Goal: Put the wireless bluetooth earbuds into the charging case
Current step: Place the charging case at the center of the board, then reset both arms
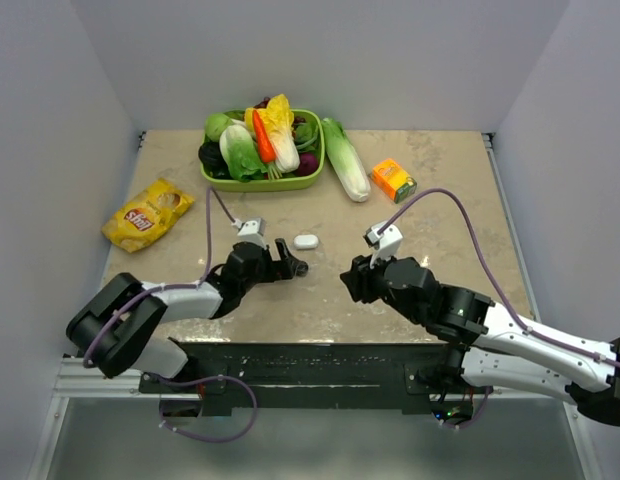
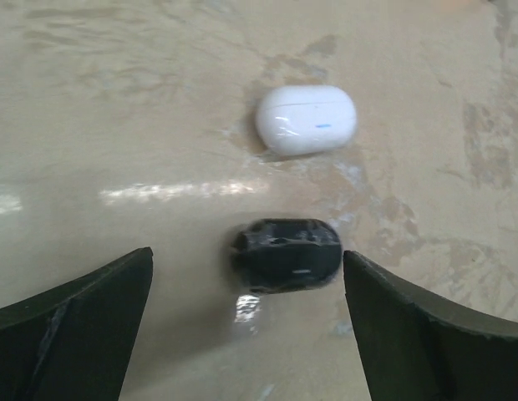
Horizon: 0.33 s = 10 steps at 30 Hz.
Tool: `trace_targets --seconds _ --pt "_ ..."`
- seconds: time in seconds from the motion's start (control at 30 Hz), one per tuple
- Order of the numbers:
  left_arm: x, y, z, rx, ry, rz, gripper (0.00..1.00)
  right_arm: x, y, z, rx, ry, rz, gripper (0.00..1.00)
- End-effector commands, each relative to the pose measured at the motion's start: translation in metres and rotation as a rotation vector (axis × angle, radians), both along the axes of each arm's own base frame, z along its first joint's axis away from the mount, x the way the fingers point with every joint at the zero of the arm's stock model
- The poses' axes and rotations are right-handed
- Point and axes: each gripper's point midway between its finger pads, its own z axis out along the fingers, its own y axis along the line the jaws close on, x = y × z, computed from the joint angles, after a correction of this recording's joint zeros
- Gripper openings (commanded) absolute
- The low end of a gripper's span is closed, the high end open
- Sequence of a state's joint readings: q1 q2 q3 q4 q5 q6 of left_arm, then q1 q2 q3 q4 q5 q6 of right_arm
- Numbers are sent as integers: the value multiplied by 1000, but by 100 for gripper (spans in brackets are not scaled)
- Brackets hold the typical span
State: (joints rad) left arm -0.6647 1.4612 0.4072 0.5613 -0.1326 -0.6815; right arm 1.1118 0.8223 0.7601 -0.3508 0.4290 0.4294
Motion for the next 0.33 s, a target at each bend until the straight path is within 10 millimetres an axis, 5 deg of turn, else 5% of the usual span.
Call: trace_targets --seconds 0.0,0.2,0.3 --pt "-8 58 -8 125 86 219 100 5 -5 4 26 -26 -44 43" --pt "-14 71 39 -70 -23 332 100 11 -6 -1 12 -38 -70 43" --pt "-15 75 46 -66 -39 339 100 15 -7 -3 8 -39 -97 43"
